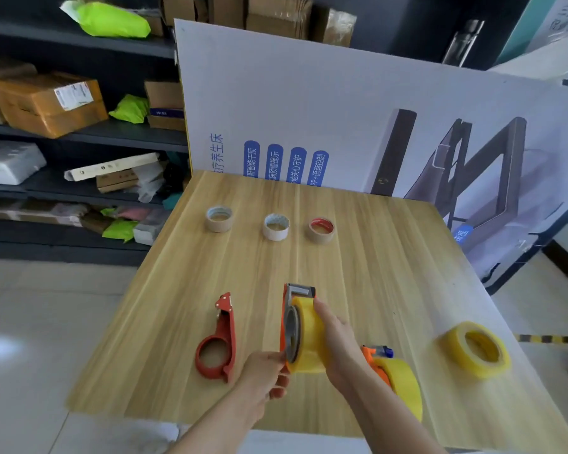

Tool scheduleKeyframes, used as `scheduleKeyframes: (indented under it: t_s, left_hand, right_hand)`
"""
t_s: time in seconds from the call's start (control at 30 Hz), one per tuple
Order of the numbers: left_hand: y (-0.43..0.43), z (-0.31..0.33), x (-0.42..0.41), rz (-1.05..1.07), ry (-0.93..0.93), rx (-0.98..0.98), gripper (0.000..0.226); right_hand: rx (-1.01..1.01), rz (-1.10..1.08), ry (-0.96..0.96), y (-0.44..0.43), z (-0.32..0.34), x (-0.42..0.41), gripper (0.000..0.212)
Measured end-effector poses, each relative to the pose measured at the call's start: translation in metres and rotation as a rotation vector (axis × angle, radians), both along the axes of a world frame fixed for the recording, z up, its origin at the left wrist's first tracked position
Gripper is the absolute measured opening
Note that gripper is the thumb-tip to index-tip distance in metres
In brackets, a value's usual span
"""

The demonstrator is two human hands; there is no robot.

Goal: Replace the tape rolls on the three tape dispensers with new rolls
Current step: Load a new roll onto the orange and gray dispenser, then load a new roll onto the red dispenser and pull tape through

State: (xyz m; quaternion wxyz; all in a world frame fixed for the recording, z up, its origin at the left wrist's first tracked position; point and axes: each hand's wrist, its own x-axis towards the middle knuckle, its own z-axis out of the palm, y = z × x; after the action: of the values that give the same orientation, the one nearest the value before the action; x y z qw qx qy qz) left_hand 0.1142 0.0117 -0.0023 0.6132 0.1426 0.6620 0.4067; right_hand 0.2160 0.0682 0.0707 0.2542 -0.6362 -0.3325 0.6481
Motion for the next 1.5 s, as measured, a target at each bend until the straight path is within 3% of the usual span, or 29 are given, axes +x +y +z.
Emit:
scheduleKeyframes:
  t_s: [0.1, 0.17, 0.43, 0.7, 0.8, 1.03, 1.33, 1.5]
  left_hand:
    - [-0.013, -0.015, 0.017, -0.008, -0.017, -0.064, 0.023]
    - [-0.021, -0.028, 0.026, -0.025, -0.045, -0.116, 0.026]
    - [-0.030, -0.063, 0.045, -0.093, 0.009, -0.285, 0.026]
    - [-0.020, -0.080, 0.038, -0.144, -0.015, -0.367, 0.034]
    - [-0.016, -0.085, 0.036, -0.149, 0.016, -0.383, 0.034]
    - [-0.014, -0.090, 0.022, -0.482, 0.262, -0.431, 0.026]
    - [0.009, -0.065, 0.005, -0.781, 0.847, -0.275, 0.020]
    - [0.035, -0.034, 0.000, -0.858, 1.066, -0.157, 0.023]
  right_hand:
    - [-0.074, 0.047, 0.024, -0.009, -0.018, 0.017, 0.018]
    - [-0.063, 0.092, 0.003, -0.016, -0.029, 0.027, 0.016]
    - [0.008, 0.241, -0.119, -0.026, -0.076, 0.042, 0.078]
    - [-0.010, 0.265, -0.168, -0.019, -0.097, 0.031, 0.062]
    - [-0.013, 0.261, -0.176, -0.022, -0.107, 0.032, 0.065]
    - [0.019, 0.322, -0.220, -0.034, -0.115, 0.037, 0.064]
    - [-0.015, 0.406, -0.240, -0.036, -0.100, 0.041, 0.064]
    - [0.201, 0.440, -0.430, -0.026, -0.081, 0.057, 0.060]
